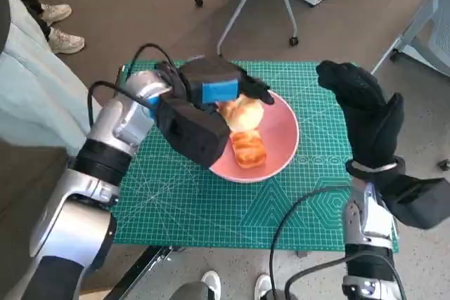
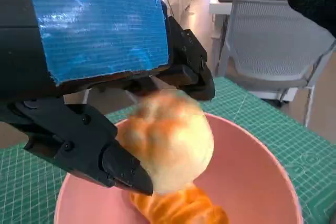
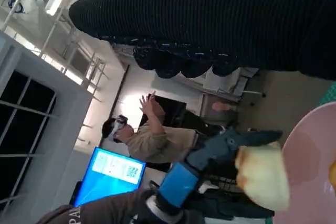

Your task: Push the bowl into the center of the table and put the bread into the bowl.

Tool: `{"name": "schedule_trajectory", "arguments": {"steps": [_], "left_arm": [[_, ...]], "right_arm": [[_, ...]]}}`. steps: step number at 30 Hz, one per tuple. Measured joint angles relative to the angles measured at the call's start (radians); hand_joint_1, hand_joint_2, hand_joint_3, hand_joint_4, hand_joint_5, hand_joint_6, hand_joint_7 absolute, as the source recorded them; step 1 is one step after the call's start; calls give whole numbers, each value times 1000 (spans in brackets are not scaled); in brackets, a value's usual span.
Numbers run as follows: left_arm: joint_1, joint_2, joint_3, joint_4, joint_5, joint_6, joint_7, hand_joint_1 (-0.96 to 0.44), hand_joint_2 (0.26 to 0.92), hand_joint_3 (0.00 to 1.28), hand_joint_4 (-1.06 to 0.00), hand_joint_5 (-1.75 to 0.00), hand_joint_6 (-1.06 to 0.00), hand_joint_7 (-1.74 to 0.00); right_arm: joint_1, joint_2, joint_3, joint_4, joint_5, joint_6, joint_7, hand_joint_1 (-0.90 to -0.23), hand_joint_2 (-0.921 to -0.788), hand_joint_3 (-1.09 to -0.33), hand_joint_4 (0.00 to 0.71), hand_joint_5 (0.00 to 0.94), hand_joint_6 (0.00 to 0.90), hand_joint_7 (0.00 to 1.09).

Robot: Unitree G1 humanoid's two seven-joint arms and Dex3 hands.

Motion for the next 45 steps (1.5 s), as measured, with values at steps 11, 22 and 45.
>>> {"name": "schedule_trajectory", "arguments": {"steps": [11, 22, 45], "left_arm": [[105, 5, 179, -130, -316, -6, -120, -428, 834, 2, -147, 0, -289, 0], [258, 26, 359, -407, -577, 102, -152, -438, 877, 24, -130, 0, -272, -1], [472, -310, 536, -508, -1028, 63, -169, -709, 921, 271, -105, 0, -227, -1]], "right_arm": [[0, -8, -1, -33, -2, 6, -17, -705, -921, -803, 186, 6, 30, 497], [-12, -22, -1, -61, 0, 6, -18, -711, -921, -802, 192, 6, 33, 475], [-114, -38, 10, -153, -37, 55, -48, -701, -921, -783, 203, 7, 75, 470]]}}
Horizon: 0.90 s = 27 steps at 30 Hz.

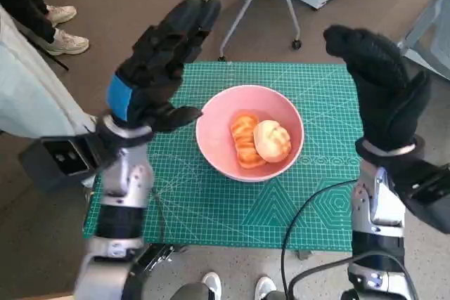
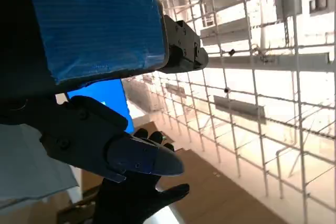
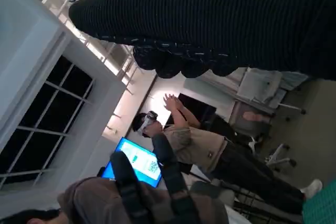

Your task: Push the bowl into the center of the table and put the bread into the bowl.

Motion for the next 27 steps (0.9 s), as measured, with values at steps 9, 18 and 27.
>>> {"name": "schedule_trajectory", "arguments": {"steps": [9, 18, 27], "left_arm": [[9, -3, 4, -36, 61, -8, 44, -742, 921, 317, -101, 0, -205, -1], [12, -8, -1, -70, 104, -1, 91, -736, 921, 328, -106, -3, -206, -2], [23, -8, -7, -100, 132, 22, 122, -743, 921, 337, -103, -1, -218, -10]], "right_arm": [[-26, -11, 8, 0, -15, 6, -18, -702, -921, -771, 200, 3, 100, 453], [-37, -12, 25, -19, -44, 18, -34, -715, -921, -763, 192, 1, 113, 438], [-40, -20, 31, -27, -44, 30, -36, -707, -921, -761, 188, 0, 113, 421]]}}
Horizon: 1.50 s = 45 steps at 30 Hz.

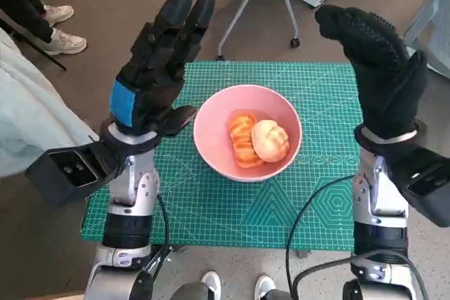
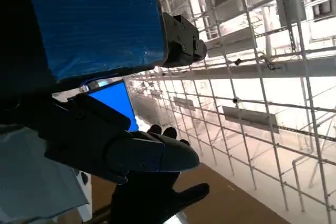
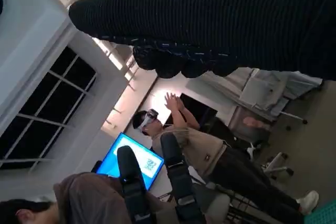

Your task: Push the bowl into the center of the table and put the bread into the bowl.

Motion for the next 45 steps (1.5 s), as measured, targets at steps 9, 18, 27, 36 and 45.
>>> {"name": "schedule_trajectory", "arguments": {"steps": [9, 18, 27, 36, 45], "left_arm": [[11, 0, -3, -11, 6, 17, 13, -743, 921, 341, -102, 0, -216, -10], [19, 1, -3, -11, 4, 23, 6, -736, 921, 344, -99, 0, -205, -5], [28, -1, -7, -12, 0, 26, -7, -699, 921, 337, -95, 0, -196, -2], [41, -2, -12, -36, -3, 38, -12, -636, 921, 214, -92, -1, -204, -9], [48, -17, -4, -58, -10, 41, 10, -106, 917, 92, -181, -35, -263, -84]], "right_arm": [[3, 0, 7, -11, 0, 15, -12, -708, -921, -759, 188, 0, 112, 414], [16, 0, 14, -19, -8, 29, -28, -714, -921, -751, 183, 0, 105, 411], [26, 3, 20, -26, -30, 29, -42, -715, -921, -756, 181, 1, 92, 411], [32, 5, 20, -26, -35, 28, -48, -714, -921, -759, 180, 1, 86, 416], [41, 5, 21, -27, -36, 27, -51, -708, -921, -761, 179, 0, 80, 424]]}}
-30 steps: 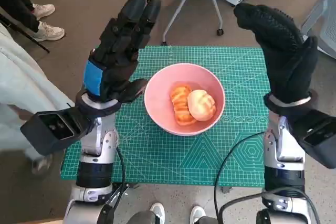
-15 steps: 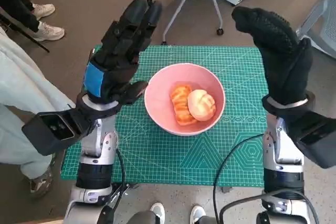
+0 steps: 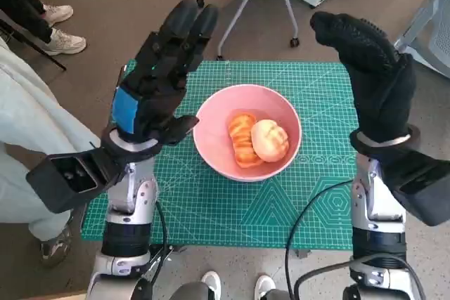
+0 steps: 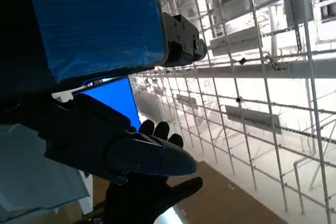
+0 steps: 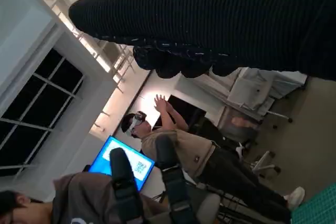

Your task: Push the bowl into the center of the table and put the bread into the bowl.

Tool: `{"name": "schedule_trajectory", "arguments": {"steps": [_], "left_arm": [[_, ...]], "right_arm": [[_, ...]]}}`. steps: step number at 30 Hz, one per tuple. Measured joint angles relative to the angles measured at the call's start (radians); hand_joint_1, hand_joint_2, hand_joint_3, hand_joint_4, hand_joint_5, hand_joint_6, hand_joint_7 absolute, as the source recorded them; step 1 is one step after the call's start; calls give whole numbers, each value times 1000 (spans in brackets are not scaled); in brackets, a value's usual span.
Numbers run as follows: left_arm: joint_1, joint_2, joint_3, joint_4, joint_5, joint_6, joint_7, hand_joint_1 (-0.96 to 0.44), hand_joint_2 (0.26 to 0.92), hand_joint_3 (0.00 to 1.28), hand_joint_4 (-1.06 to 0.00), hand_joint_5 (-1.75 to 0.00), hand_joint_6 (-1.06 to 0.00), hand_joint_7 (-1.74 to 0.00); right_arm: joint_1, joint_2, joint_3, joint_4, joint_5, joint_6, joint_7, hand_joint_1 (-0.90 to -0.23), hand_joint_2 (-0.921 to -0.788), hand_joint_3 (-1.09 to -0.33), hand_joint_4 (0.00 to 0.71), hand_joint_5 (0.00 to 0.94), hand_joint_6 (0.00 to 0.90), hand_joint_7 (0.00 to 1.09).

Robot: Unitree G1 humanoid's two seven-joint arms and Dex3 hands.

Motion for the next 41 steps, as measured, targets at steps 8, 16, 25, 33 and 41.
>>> {"name": "schedule_trajectory", "arguments": {"steps": [8, 16, 25, 33, 41], "left_arm": [[11, -28, 1, 0, 5, -15, 31, -45, 920, 109, -211, -29, -222, -138], [17, -23, 0, 0, 5, -15, 27, -48, 921, 125, -228, -2, -15, -533], [18, -21, -3, 0, 3, -8, 18, -44, 921, 136, -224, 0, -1, -578], [18, -21, -7, 0, 5, -3, 17, -39, 921, 141, -222, 0, 1, -605], [20, -21, -10, 0, 12, -1, 18, -43, 920, 147, -219, 0, 1, -606]], "right_arm": [[6, 2, 2, -8, -1, -1, -1, -708, -921, -761, 180, 0, 78, 430], [12, 2, 2, -10, -1, -4, -2, -708, -921, -761, 180, 0, 75, 435], [16, 2, 2, -10, -1, -7, -2, -707, -921, -765, 177, 0, 69, 441], [18, 2, 2, -10, -1, -9, -2, -705, -921, -765, 178, 1, 66, 448], [21, 2, 2, -10, 0, -9, -2, -703, -921, -768, 177, 1, 61, 453]]}}
